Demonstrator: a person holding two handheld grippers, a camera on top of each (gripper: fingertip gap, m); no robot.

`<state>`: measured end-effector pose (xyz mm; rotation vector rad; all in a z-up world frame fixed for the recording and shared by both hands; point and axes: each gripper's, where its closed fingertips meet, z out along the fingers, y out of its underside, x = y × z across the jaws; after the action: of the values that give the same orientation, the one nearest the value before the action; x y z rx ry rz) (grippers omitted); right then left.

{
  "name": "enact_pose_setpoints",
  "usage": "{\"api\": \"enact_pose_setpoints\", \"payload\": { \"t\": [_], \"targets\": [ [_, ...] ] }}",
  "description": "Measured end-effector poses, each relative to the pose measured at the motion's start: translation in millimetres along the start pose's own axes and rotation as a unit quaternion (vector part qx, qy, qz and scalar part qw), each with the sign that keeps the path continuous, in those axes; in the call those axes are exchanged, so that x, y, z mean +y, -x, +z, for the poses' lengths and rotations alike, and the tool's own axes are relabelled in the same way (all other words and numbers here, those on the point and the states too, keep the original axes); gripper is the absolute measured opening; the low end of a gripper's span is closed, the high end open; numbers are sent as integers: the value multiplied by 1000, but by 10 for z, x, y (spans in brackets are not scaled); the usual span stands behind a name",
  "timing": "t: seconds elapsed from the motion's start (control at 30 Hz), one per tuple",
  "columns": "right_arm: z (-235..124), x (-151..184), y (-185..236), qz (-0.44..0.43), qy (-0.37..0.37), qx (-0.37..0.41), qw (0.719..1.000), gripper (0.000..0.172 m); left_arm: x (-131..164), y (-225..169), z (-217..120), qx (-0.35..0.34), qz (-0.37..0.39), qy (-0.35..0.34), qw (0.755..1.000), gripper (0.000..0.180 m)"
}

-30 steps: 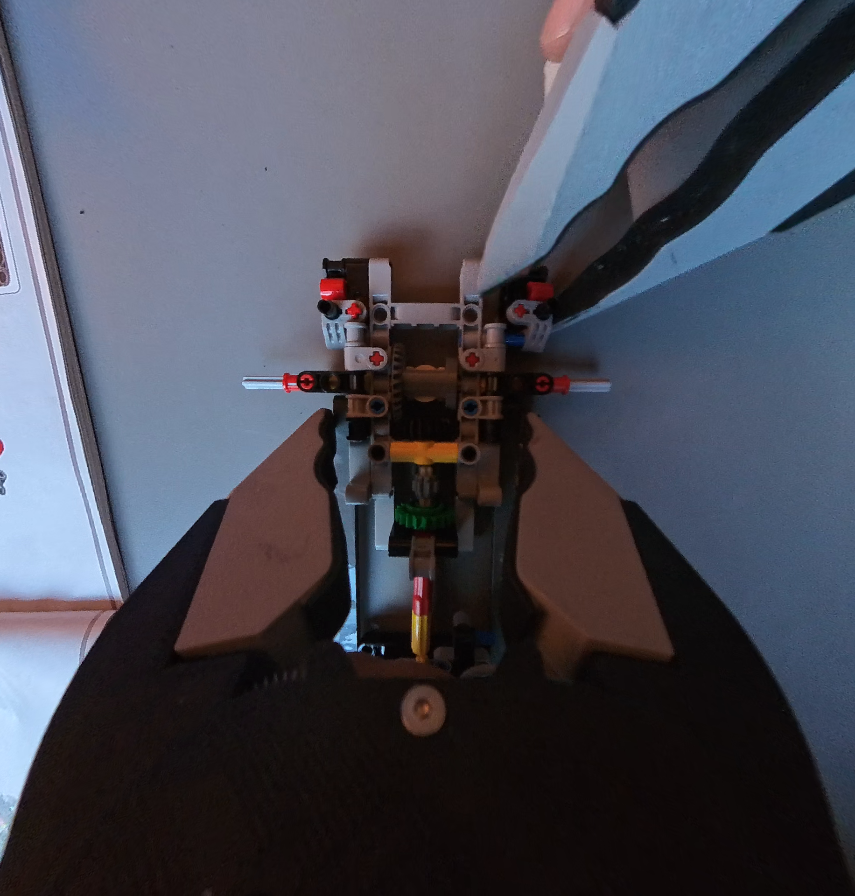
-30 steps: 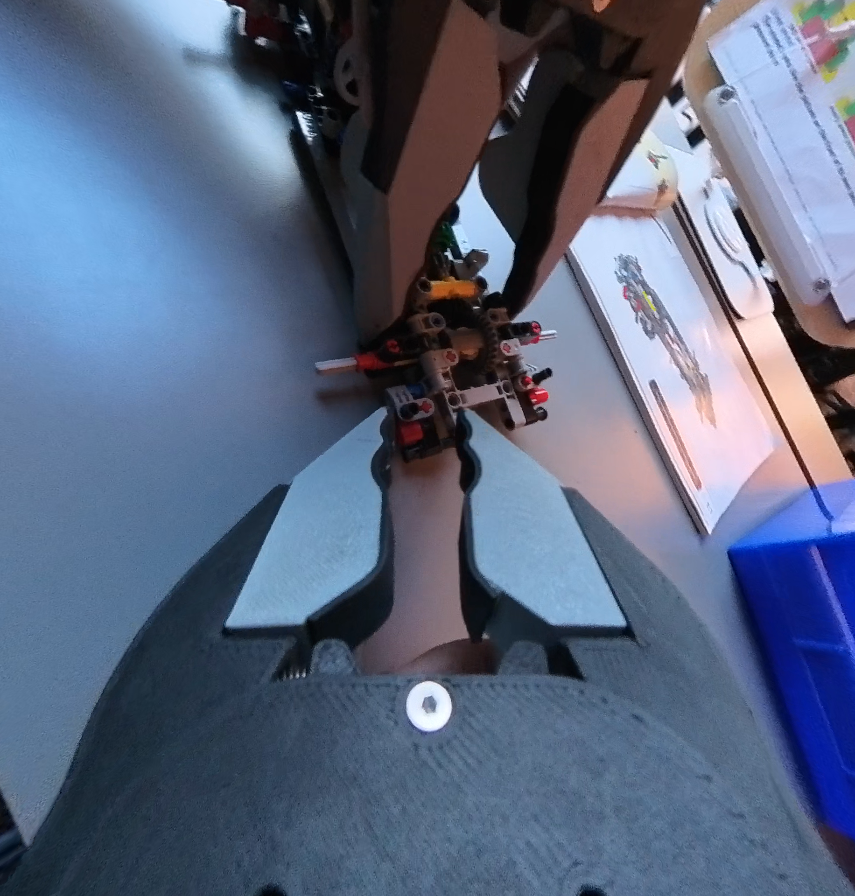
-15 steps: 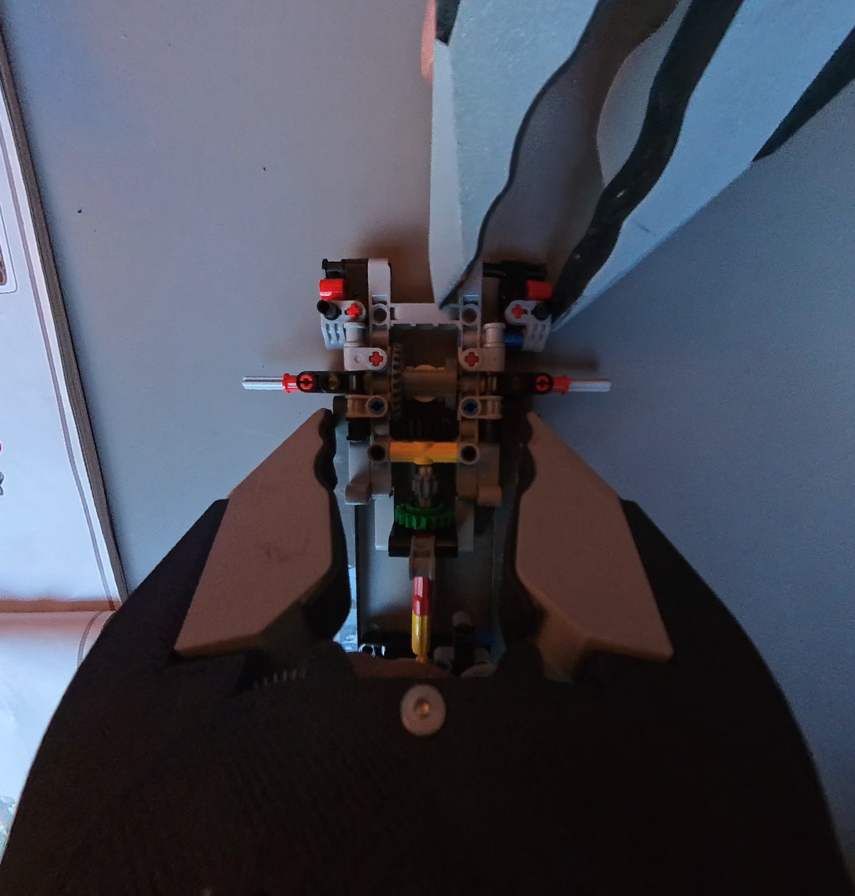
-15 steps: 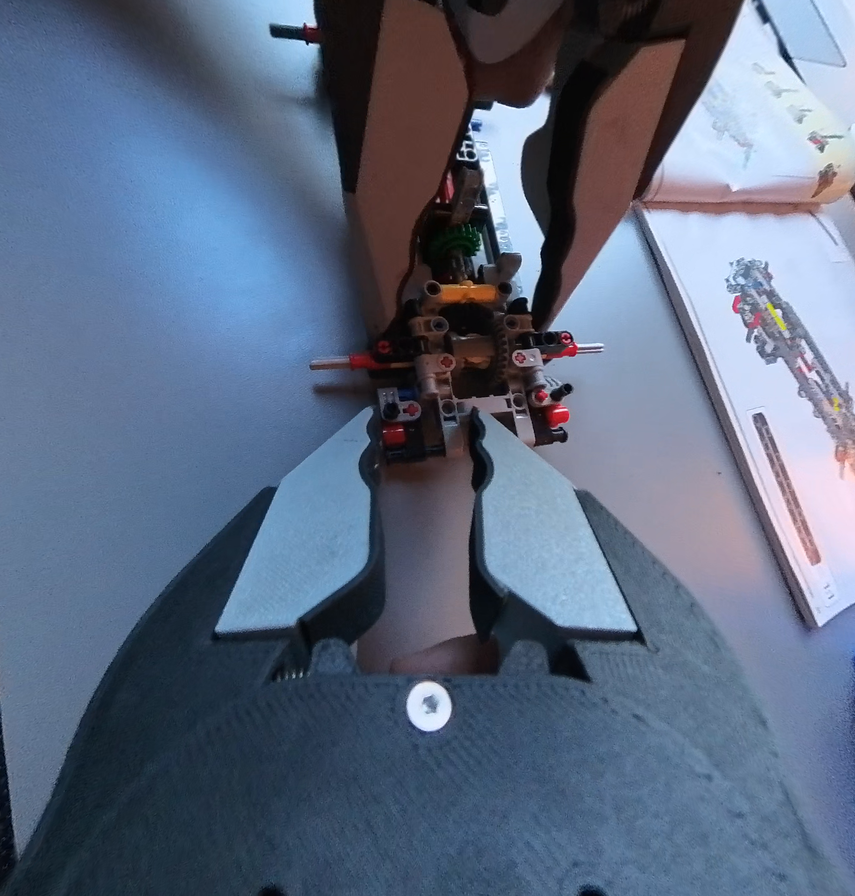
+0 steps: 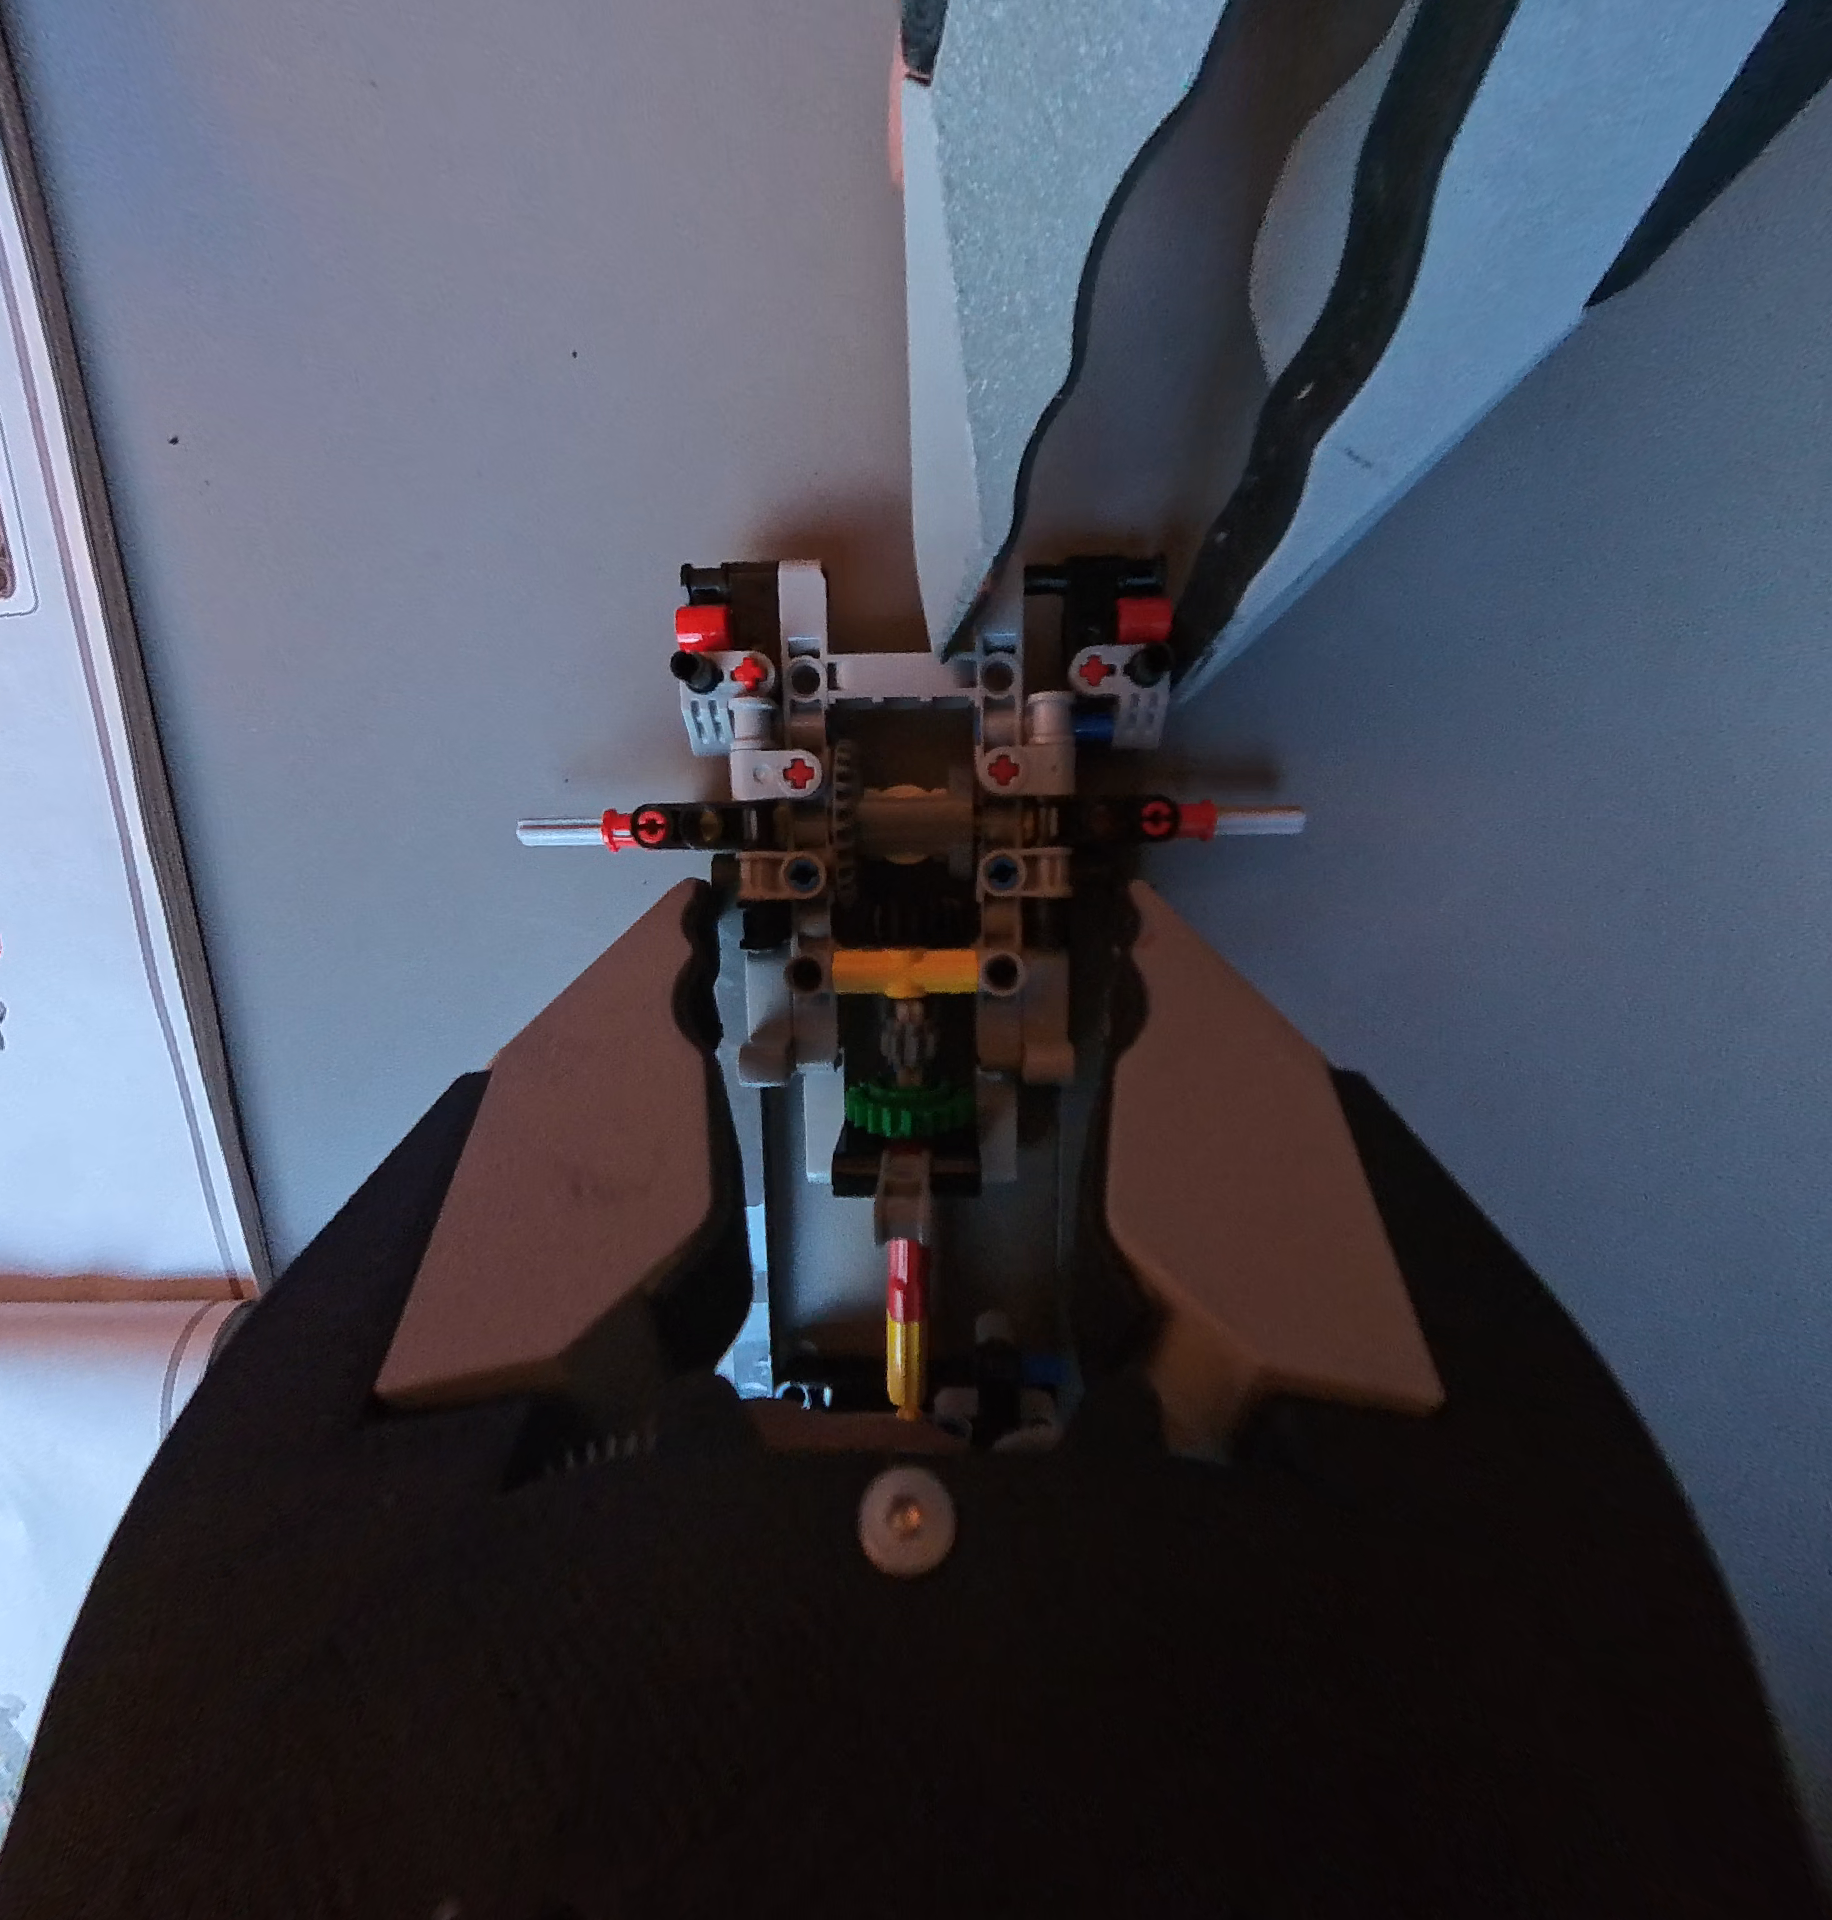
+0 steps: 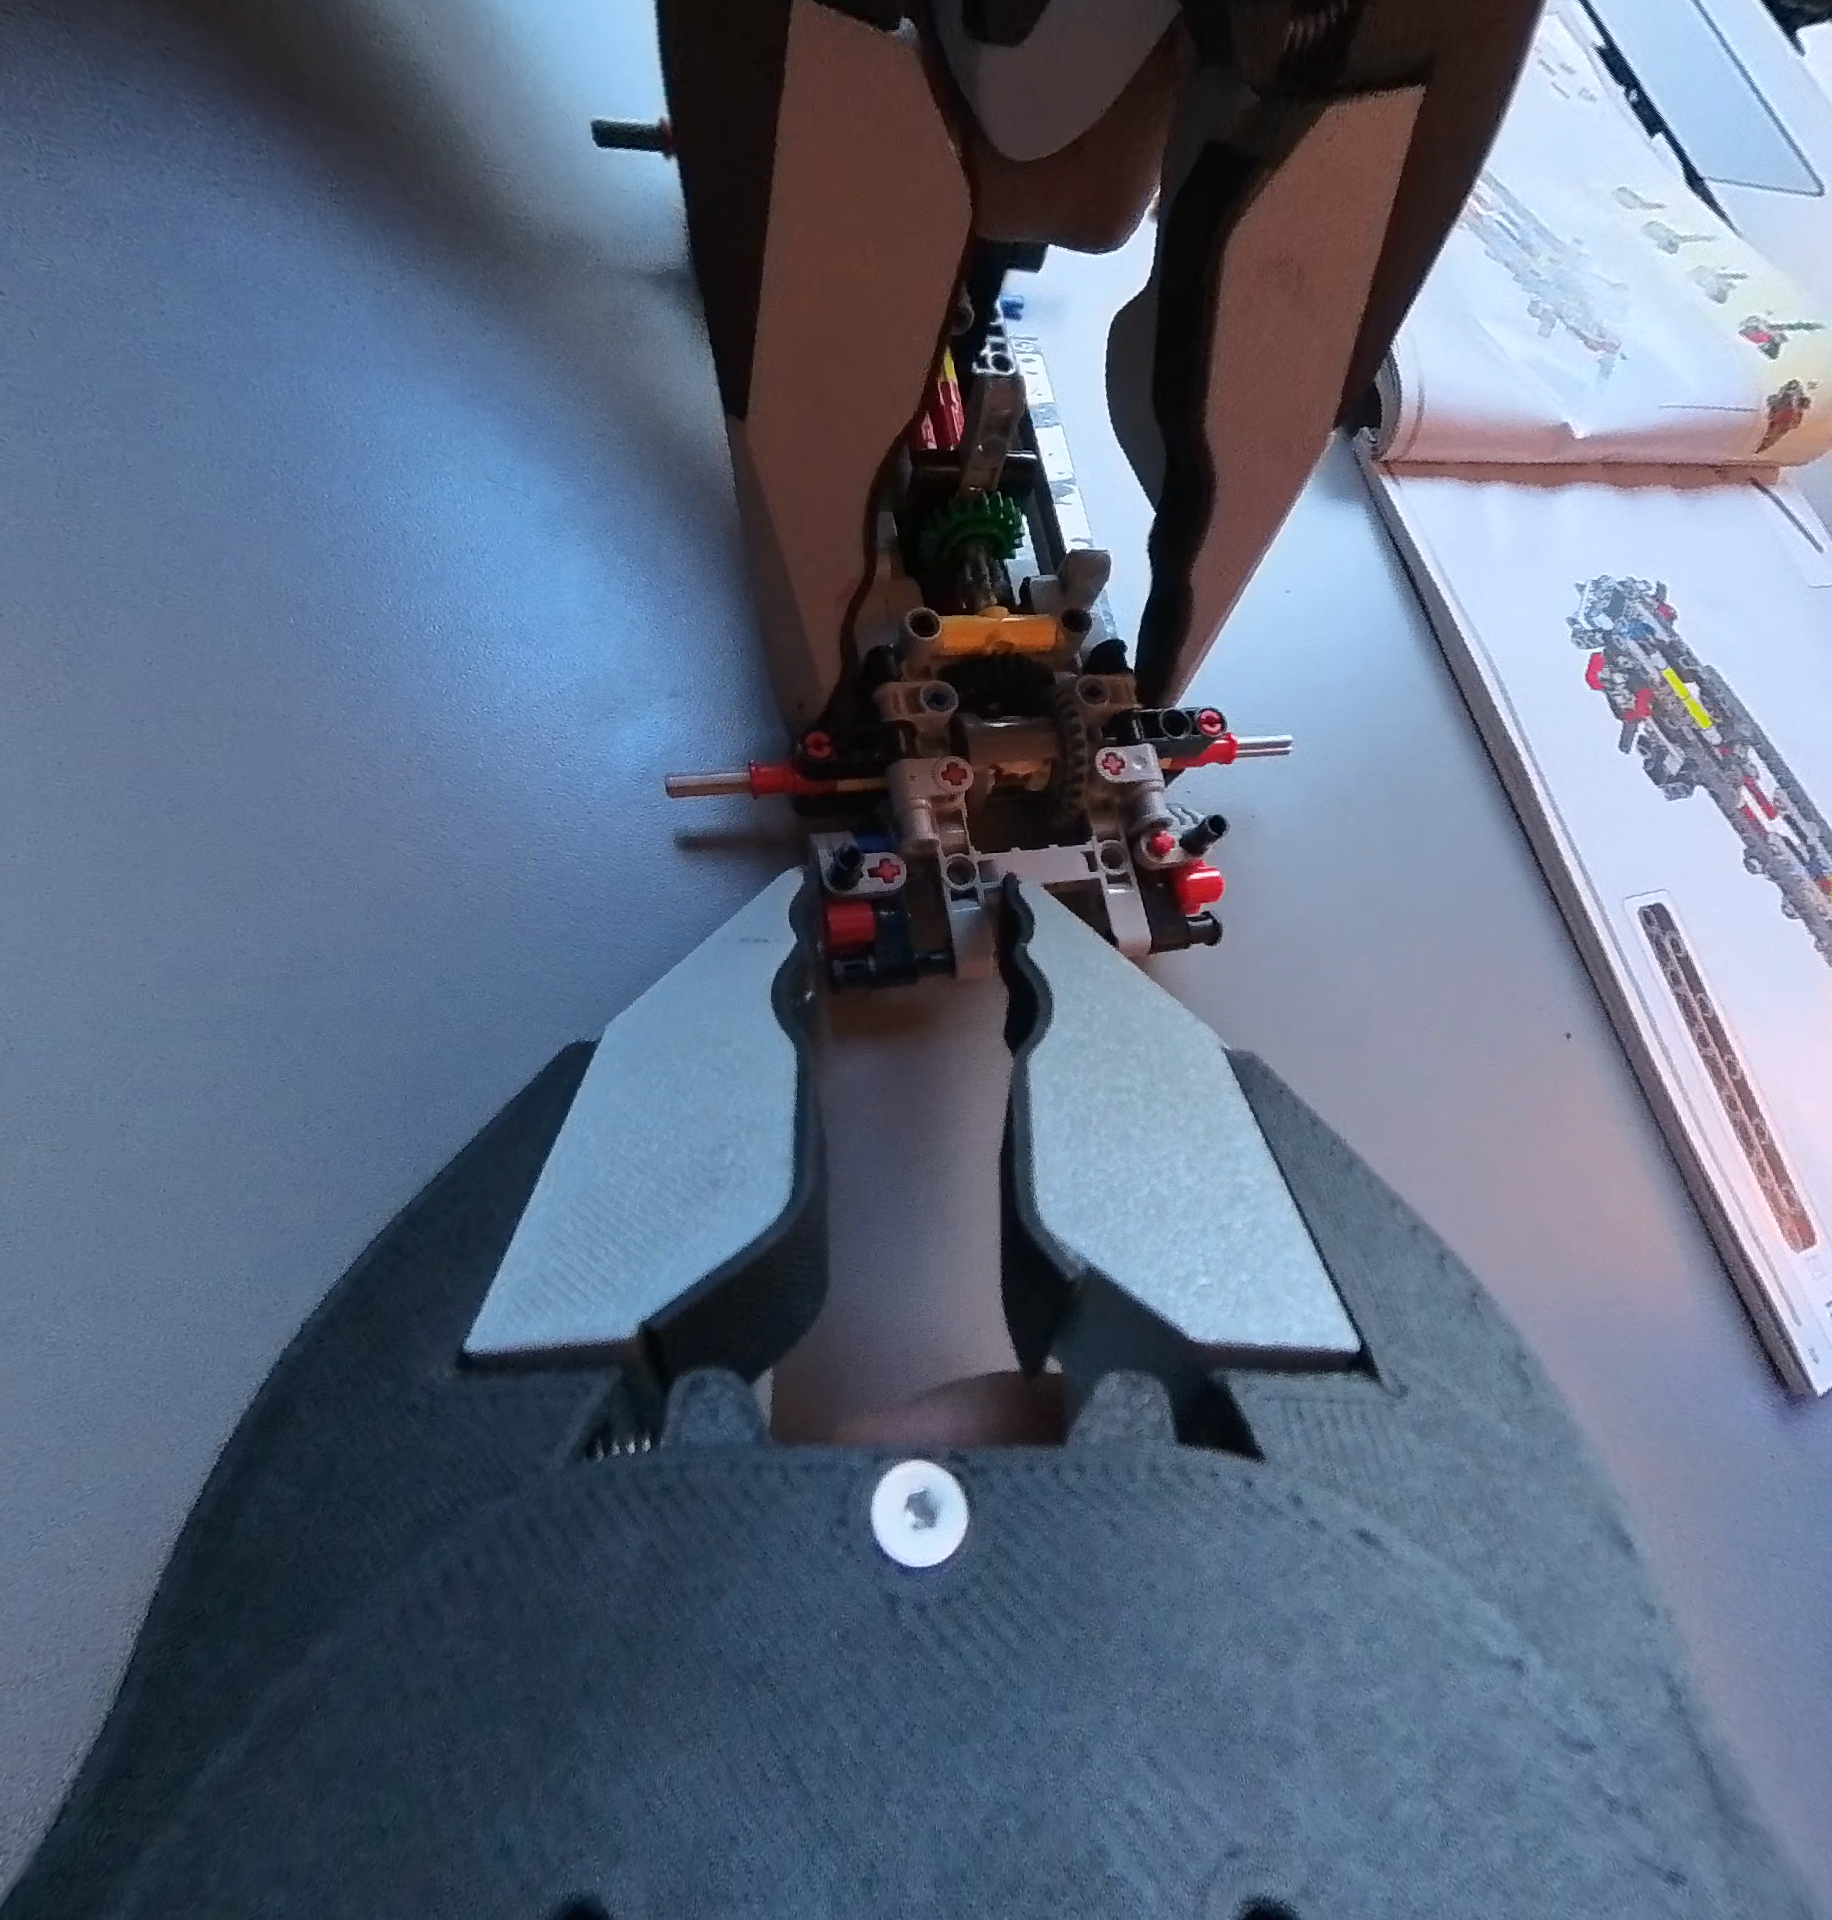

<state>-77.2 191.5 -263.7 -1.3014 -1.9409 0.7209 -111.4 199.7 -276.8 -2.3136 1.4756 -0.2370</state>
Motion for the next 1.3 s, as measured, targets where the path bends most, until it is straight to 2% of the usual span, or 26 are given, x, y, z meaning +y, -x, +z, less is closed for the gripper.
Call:
{"api": "enact_pose_setpoints", "payload": {
  "t": [0.27, 0.57, 0.77, 0.8, 1.13, 1.17, 1.2, 1.23, 1.3],
  "targets": [
    [15, 2, 2, -2, 5, 3, 1000, 29, 13, -4, -4, -5, -7, 0, 1000, 72],
    [26, -16, -15, 4, 9, -42, 999, 26, 27, -8, -10, -8, -11, 7, 1000, 71],
    [33, -27, -7, -53, -2, -9, 999, 25, 27, -3, -9, -7, -19, 5, 1000, 72],
    [37, -51, 22, -54, -13, -12, 998, 20, 25, -2, -7, -6, -21, 2, 1000, 72],
    [28, -53, 26, -39, -15, -8, 999, 20, 28, 2, -8, -5, -22, -6, 1000, 72],
    [20, -50, 9, -34, -16, -5, 999, 23, 27, 2, -8, -4, -22, -6, 1000, 72],
    [17, -22, -67, -24, -8, 15, 1000, 40, 28, 2, -8, -5, -23, -6, 1000, 72],
    [10, -3, -94, -15, -6, 17, 1000, 46, 28, 3, -8, -5, -24, -6, 1000, 72],
    [-22, 3, -95, -1, -10, 9, 1000, 45, 28, 3, -8, -5, -24, -6, 1000, 72]
  ]
}}
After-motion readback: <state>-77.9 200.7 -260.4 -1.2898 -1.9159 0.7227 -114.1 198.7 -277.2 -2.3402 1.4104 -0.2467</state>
